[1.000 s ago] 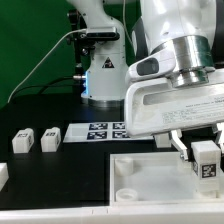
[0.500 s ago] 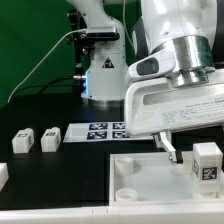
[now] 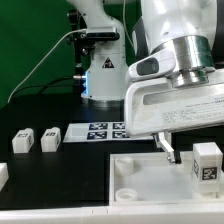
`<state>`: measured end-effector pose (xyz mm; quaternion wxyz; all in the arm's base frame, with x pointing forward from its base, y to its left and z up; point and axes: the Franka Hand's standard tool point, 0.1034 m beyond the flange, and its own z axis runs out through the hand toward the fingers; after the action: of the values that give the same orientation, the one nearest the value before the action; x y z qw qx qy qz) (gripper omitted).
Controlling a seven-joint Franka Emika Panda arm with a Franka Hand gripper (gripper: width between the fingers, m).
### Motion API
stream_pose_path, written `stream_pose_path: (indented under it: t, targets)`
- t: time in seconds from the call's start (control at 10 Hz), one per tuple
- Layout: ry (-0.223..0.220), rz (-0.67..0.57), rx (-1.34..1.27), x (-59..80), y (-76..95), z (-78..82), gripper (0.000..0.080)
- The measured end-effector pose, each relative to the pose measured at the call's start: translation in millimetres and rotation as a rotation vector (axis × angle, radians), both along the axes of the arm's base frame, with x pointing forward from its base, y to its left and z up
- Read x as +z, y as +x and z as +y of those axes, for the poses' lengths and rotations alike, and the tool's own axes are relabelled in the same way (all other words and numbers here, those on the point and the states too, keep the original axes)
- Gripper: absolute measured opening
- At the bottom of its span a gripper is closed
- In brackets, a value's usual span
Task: Assemble one leg
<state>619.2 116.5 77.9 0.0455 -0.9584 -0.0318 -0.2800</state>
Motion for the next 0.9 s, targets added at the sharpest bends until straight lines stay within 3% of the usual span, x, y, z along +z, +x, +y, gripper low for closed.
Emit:
stream_pose_path:
  t: [0.3,0.6,0.9]
  targets:
    - [0.0,0.012,0.001,2.4,-0.1,0.0,0.0649]
    - [0.007,0.091,0.015,36.2,5.1,3.9,0.0649]
    - [0.006,0.399,0.03,27.9,4.3,3.4,0.0649]
